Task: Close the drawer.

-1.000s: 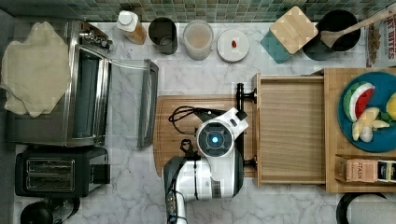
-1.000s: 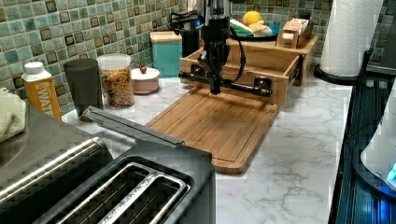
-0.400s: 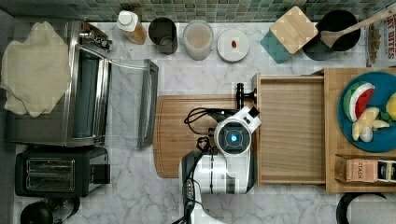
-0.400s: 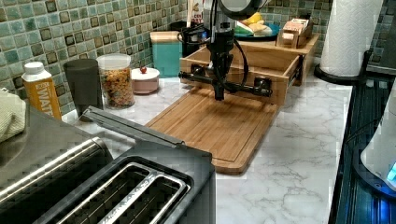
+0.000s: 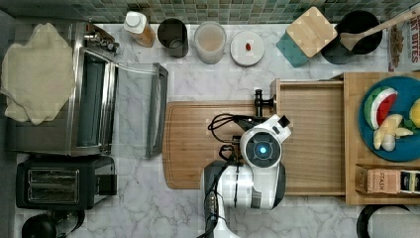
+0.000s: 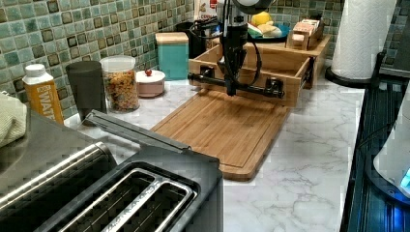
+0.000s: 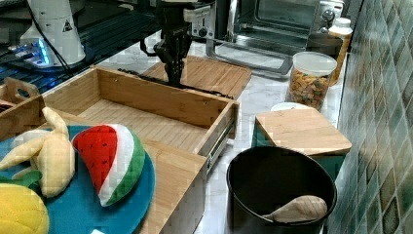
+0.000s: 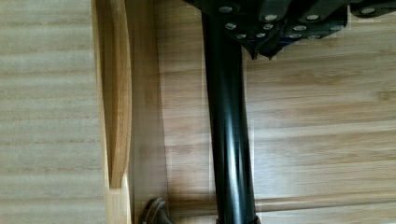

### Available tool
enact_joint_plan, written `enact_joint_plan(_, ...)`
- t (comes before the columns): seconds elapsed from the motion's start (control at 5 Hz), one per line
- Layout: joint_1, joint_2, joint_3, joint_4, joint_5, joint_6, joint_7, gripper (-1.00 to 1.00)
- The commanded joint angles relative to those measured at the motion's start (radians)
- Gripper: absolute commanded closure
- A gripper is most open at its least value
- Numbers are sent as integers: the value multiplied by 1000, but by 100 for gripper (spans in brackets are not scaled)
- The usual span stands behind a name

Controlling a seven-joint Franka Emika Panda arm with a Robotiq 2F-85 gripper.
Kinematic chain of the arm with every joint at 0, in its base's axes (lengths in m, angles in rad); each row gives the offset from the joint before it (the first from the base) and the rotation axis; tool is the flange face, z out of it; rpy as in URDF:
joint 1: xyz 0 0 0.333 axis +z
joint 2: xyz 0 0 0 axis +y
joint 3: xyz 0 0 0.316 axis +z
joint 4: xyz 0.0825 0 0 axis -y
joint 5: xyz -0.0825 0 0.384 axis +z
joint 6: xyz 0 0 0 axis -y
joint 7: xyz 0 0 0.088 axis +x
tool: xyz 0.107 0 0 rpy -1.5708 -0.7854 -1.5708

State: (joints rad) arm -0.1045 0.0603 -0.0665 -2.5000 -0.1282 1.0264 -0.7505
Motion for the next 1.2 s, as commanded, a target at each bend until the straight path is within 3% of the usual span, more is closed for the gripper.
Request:
enact_joint_plan(0.2, -138, 39, -141, 210, 7, 30, -300, 100)
enact_joint_plan(0.6, -201, 97, -219, 369, 4, -43, -397, 100)
enact_joint_plan(0.8, -260, 150, -217, 429, 5, 8, -438, 100)
enact_joint_plan(1.2, -273, 230, -281, 554, -66, 17, -414, 100)
